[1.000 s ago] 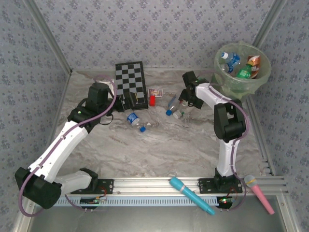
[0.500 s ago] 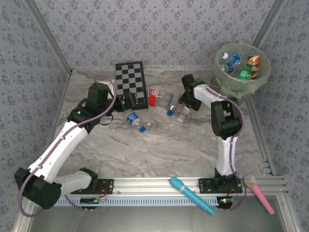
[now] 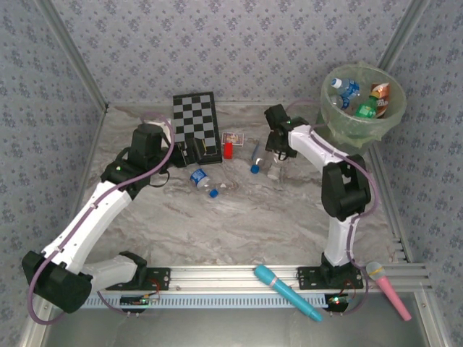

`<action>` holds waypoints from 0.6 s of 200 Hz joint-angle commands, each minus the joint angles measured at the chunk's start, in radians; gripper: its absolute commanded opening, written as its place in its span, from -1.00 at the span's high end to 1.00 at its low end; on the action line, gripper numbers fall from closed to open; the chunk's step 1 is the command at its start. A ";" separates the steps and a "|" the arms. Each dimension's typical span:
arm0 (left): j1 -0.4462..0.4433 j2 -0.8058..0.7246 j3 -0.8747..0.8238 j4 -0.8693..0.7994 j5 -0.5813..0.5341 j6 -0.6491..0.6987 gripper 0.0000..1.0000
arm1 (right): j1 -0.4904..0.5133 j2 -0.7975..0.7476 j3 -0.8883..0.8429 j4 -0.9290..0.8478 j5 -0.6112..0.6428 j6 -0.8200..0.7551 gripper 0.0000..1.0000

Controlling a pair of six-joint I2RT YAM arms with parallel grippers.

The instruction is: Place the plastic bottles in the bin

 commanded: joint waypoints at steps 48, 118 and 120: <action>0.005 0.068 0.060 0.054 0.048 0.004 -1.00 | 0.039 -0.240 0.068 -0.051 0.142 -0.194 -0.23; -0.013 0.127 0.127 0.064 0.090 0.000 -0.99 | -0.027 -0.355 0.244 -0.069 0.151 -0.447 -0.17; -0.014 0.128 0.130 0.064 0.091 0.001 -0.99 | -0.030 -0.354 0.251 -0.069 0.150 -0.456 -0.17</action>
